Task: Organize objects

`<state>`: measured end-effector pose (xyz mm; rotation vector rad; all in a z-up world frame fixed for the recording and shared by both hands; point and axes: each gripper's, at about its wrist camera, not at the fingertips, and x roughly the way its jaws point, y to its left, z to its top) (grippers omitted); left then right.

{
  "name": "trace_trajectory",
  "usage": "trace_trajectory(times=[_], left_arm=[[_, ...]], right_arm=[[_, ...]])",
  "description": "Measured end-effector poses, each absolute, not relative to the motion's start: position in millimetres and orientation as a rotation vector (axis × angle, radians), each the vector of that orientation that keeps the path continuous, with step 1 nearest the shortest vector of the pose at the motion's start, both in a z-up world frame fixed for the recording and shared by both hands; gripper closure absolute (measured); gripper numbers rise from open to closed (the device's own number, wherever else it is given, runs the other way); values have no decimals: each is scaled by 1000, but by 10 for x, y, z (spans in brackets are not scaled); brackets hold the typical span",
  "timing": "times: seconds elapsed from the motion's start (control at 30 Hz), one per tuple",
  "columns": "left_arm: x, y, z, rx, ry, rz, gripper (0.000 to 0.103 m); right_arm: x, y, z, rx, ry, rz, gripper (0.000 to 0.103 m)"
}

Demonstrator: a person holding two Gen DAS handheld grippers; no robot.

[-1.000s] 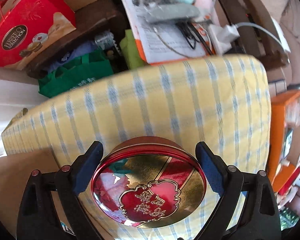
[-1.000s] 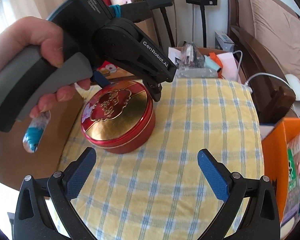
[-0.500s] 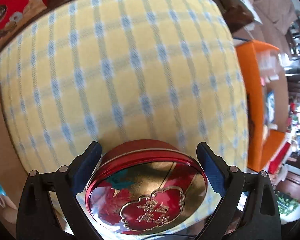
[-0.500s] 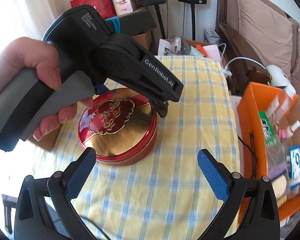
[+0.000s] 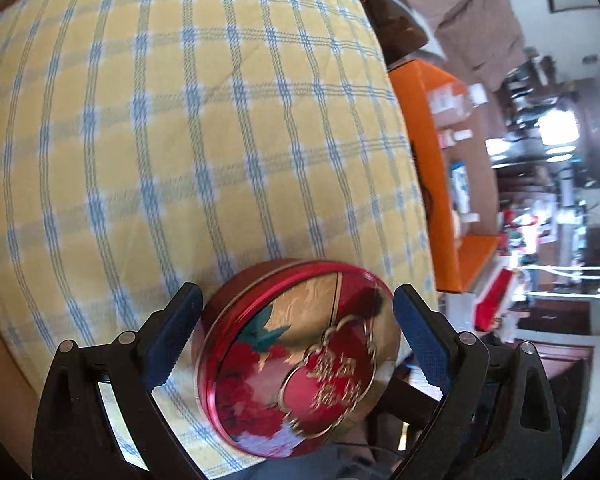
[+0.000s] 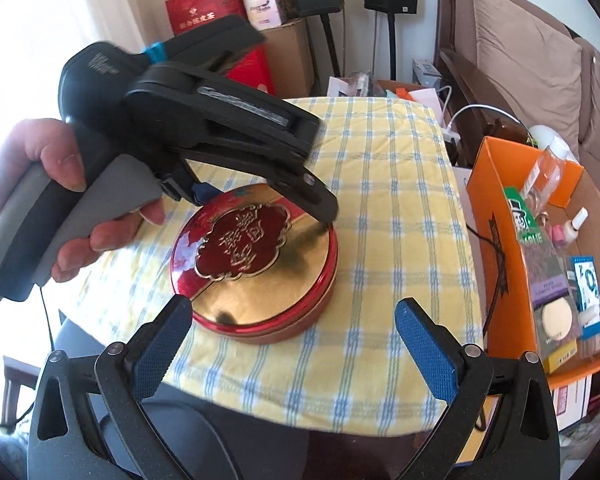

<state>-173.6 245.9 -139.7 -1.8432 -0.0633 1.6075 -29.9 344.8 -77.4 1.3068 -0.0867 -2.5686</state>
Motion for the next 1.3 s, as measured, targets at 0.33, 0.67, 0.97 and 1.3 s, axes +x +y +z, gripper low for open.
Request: trace_trajectory(times=[0.33,0.67,0.97,1.3], left_arm=[[-1414,2044,-1324,-1640,-215,1602,8],[-811,1739,-990,-1149,72,1841,7],[-632,1695,-1002,-1008,231,1766,7],[-608,1684,-1100,-965,294,1717,7]], right_arm=[[-72,3532,-752,1254,-88,-2568,1],[-81,3740,-752,1178,-188,-2562,1],[-142,3704,-792,1108,-40,-2478,1],[-335,3538,-1015,1125,314,-2281,1]])
